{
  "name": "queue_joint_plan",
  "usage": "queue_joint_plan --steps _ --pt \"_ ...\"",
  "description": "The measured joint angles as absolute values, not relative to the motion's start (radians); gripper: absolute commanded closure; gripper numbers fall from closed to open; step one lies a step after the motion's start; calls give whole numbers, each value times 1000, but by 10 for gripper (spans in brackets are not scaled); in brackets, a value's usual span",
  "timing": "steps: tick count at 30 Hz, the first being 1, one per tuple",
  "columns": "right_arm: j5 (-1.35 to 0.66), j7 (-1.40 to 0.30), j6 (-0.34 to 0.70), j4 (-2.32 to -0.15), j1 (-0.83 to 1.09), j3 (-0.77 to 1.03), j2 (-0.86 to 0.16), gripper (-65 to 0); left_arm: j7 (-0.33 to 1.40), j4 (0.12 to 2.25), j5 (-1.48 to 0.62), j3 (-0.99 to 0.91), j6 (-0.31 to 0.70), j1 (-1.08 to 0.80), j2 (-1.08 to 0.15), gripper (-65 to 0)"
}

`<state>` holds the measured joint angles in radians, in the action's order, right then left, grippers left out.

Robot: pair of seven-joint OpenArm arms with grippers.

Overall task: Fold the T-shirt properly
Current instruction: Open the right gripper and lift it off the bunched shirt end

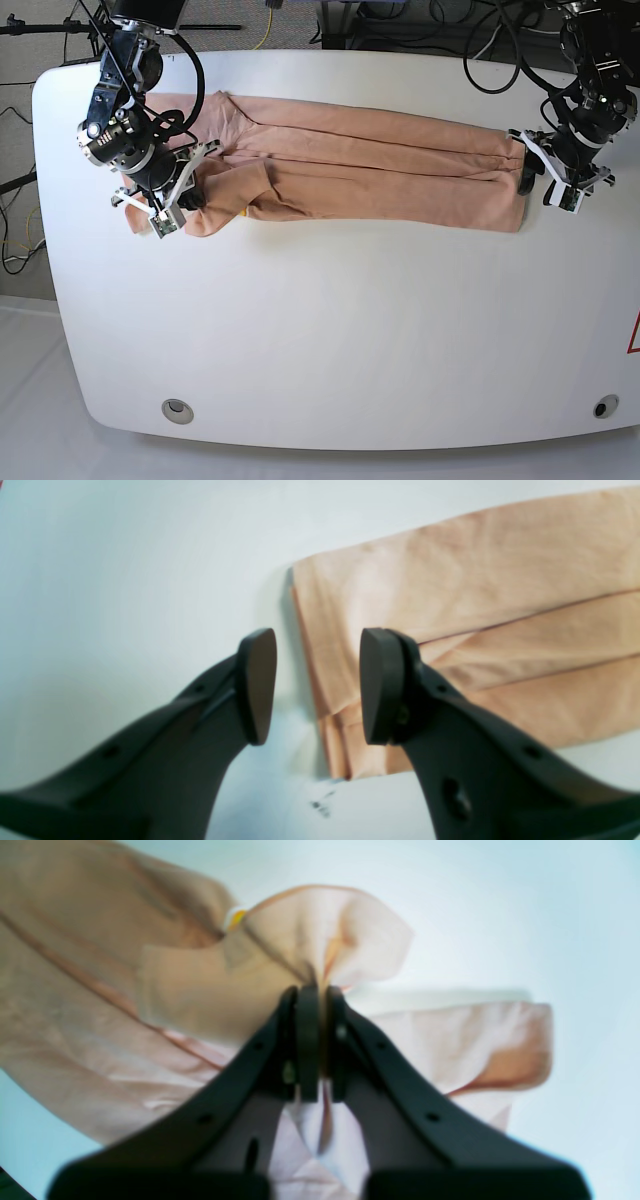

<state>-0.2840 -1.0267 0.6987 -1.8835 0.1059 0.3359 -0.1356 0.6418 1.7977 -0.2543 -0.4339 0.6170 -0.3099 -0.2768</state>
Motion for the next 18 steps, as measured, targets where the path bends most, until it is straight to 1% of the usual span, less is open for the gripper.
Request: queue_joint_plan --steps 6,14,16,18 --pt "-285 -1026 699 -1885 98 336 -137 -28 643 1808 -255 -482 619 -310 -275 -256" --pt "-285 -1026 699 -1885 109 336 -139 -33 643 1808 -255 -484 619 -307 -276 -256" --pt "-285 -1024 698 -1885 121 337 -139 -62 643 1808 -255 -484 621 -300 -274 -256" --pt "-285 -1026 699 -1885 135 337 -138 -117 644 1807 -252 -482 621 -290 -274 -256"
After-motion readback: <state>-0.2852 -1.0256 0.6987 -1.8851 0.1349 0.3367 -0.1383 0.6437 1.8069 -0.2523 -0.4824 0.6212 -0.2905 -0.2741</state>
